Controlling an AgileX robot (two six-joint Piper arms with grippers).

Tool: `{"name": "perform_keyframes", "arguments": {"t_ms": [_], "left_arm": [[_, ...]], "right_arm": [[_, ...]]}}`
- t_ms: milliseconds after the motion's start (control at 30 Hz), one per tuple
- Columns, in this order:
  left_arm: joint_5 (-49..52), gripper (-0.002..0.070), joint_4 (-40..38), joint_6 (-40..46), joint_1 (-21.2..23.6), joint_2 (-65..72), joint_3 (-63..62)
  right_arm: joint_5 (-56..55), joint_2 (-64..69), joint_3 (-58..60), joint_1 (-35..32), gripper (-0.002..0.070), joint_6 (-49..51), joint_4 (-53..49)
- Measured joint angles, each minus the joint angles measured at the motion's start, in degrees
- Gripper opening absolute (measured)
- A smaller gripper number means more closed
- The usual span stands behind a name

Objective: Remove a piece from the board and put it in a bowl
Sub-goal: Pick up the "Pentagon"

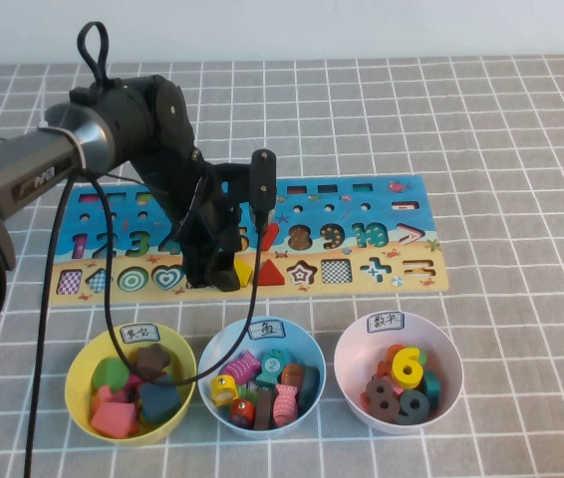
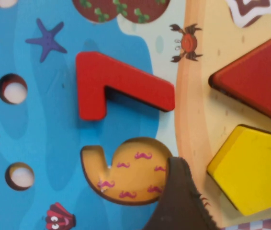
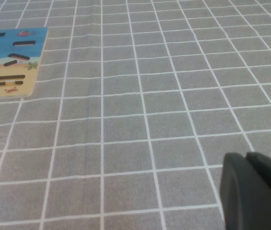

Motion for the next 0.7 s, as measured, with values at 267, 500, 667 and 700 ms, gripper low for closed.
{"name": "perform_keyframes", "arguments": {"t_ms": [267, 500, 667, 700], "left_arm": [[1.26, 0.0422, -0.86, 0.0, 0.0, -2.41, 0.0], [1.53, 0.0422, -1.61, 0.0, -0.03, -2.65, 0.0], [1.17, 0.0422, -1.61, 0.0, -0.03, -2.6, 0.0], [1.17, 0.0422, -1.61, 0.0, -0.03, -2.6, 0.0]], "right_arm": [[0.0, 0.0, 0.0, 0.0, -0.0017, 0.0, 0.0], [0.0, 0.0, 0.0, 0.0, -0.0017, 0.0, 0.0], [0.0, 0.0, 0.0, 0.0, -0.0017, 0.0, 0.0], [0.0, 0.0, 0.0, 0.0, -0.0017, 0.0, 0.0]]}}
